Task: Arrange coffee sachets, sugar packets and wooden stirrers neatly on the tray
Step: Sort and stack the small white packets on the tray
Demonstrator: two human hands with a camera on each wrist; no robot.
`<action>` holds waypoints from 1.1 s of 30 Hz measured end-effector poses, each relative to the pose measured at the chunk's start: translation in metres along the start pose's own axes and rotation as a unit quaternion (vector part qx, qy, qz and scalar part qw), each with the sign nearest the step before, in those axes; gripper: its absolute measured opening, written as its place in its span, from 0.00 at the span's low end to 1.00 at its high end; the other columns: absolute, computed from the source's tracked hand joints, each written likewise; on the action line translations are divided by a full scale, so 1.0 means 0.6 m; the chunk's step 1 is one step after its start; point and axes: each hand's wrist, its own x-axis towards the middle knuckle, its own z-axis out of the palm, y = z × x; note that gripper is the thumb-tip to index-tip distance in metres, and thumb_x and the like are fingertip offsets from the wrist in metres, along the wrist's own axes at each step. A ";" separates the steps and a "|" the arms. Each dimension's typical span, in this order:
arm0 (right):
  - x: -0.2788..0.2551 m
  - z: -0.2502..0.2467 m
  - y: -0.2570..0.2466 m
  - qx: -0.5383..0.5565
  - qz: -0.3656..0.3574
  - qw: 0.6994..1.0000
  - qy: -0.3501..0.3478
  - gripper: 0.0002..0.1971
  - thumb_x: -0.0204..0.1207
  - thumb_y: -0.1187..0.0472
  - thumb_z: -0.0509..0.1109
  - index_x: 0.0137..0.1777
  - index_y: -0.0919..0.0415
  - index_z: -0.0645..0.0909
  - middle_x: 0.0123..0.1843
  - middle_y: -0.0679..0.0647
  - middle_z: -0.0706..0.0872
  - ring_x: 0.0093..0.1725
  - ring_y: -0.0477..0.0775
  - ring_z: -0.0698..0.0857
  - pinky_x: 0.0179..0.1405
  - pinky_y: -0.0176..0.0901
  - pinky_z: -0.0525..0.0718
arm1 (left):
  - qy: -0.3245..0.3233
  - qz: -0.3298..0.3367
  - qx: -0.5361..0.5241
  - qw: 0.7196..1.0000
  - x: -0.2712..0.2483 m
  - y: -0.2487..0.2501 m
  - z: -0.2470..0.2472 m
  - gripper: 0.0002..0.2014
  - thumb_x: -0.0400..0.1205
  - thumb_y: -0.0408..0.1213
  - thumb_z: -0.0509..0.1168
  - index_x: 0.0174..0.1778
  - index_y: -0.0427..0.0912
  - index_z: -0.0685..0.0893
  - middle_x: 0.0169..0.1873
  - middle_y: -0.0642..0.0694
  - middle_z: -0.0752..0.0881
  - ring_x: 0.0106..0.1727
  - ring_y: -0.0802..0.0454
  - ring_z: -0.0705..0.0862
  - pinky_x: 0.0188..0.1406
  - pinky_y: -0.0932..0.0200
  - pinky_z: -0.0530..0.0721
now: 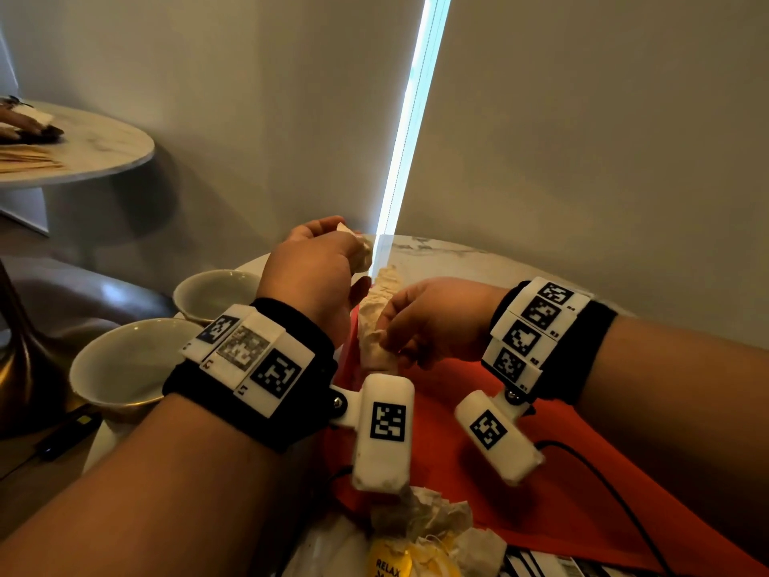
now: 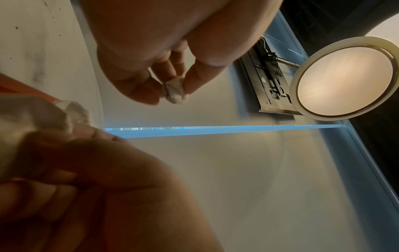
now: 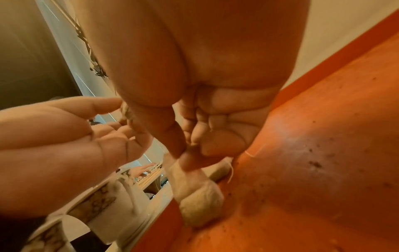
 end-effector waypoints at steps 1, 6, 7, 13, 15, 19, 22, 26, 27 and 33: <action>0.005 0.002 0.000 0.000 -0.001 1.000 0.009 0.04 0.76 0.69 0.74 0.47 0.61 0.88 0.43 0.61 0.91 0.42 0.58 0.90 0.41 0.50 0.87 | 0.005 0.005 0.008 1.000 0.002 0.000 -0.002 0.15 0.84 0.27 0.65 0.60 0.52 0.82 0.52 0.45 0.88 0.57 0.49 0.87 0.44 0.54 0.87; 0.021 0.004 -0.004 0.012 -0.028 0.997 0.074 0.04 0.78 0.69 0.72 0.51 0.66 0.84 0.48 0.63 0.89 0.43 0.58 0.89 0.46 0.55 0.92 | 0.006 0.007 0.008 1.000 0.007 0.000 -0.005 0.13 0.84 0.29 0.66 0.57 0.53 0.83 0.52 0.47 0.91 0.57 0.49 0.88 0.38 0.57 0.82; 0.022 0.004 -0.007 0.014 -0.032 0.996 0.080 0.04 0.78 0.70 0.72 0.52 0.66 0.83 0.48 0.63 0.89 0.44 0.59 0.89 0.49 0.57 0.92 | 0.005 0.006 0.007 1.000 0.007 0.000 -0.005 0.13 0.84 0.29 0.66 0.57 0.53 0.83 0.52 0.47 0.91 0.57 0.48 0.88 0.38 0.57 0.82; 0.010 0.008 -0.009 0.029 -0.023 0.994 0.101 0.06 0.80 0.68 0.71 0.55 0.69 0.82 0.46 0.63 0.89 0.39 0.58 0.90 0.43 0.51 0.93 | -0.002 0.000 0.001 1.000 0.008 0.000 -0.005 0.13 0.84 0.29 0.66 0.58 0.51 0.83 0.55 0.42 0.87 0.57 0.46 0.87 0.38 0.59 0.84; 0.002 0.007 -0.012 0.015 -0.030 0.991 0.132 0.05 0.80 0.65 0.72 0.52 0.65 0.83 0.48 0.62 0.90 0.40 0.57 0.90 0.41 0.52 0.92 | -0.006 -0.001 -0.008 1.000 0.007 0.000 -0.005 0.13 0.84 0.28 0.65 0.58 0.51 0.83 0.56 0.41 0.86 0.56 0.45 0.87 0.37 0.60 0.84; -0.016 0.006 -0.024 0.033 -0.049 0.988 0.139 0.04 0.81 0.60 0.73 0.47 0.60 0.83 0.42 0.59 0.87 0.36 0.56 0.88 0.35 0.48 0.85 | -0.006 0.000 -0.014 1.000 0.007 -0.001 -0.004 0.13 0.84 0.27 0.64 0.58 0.51 0.83 0.54 0.41 0.86 0.56 0.45 0.87 0.39 0.59 0.85; -0.026 0.015 -0.030 0.078 -0.050 0.994 0.060 0.05 0.83 0.63 0.71 0.52 0.65 0.84 0.38 0.60 0.88 0.35 0.58 0.89 0.37 0.51 0.86 | 0.000 -0.003 -0.018 1.000 0.007 -0.001 -0.005 0.14 0.84 0.27 0.65 0.59 0.50 0.84 0.54 0.41 0.87 0.56 0.44 0.87 0.39 0.59 0.85; -0.022 0.030 -0.029 0.069 -0.047 0.997 -0.007 0.09 0.86 0.67 0.65 0.61 0.68 0.83 0.56 0.69 0.90 0.54 0.68 0.91 0.61 0.63 0.88 | 0.000 -0.008 -0.032 0.999 0.006 -0.002 -0.004 0.14 0.84 0.27 0.65 0.58 0.50 0.84 0.54 0.40 0.86 0.55 0.43 0.88 0.38 0.60 0.86; -0.020 0.033 -0.029 0.081 -0.036 0.996 -0.002 0.10 0.85 0.67 0.66 0.62 0.70 0.83 0.58 0.70 0.90 0.55 0.68 0.90 0.62 0.62 0.87 | -0.002 -0.008 -0.035 0.999 0.005 -0.002 -0.004 0.14 0.84 0.27 0.64 0.58 0.50 0.84 0.54 0.40 0.86 0.54 0.43 0.88 0.38 0.60 0.86; -0.012 0.041 -0.027 0.108 -0.007 0.994 -0.024 0.09 0.87 0.67 0.60 0.48 0.67 0.80 0.51 0.69 0.78 0.49 0.63 0.77 0.43 0.45 0.78 | -0.017 0.001 -0.045 0.999 0.004 -0.001 -0.002 0.12 0.86 0.26 0.62 0.55 0.49 0.83 0.51 0.40 0.86 0.50 0.44 0.88 0.38 0.60 0.86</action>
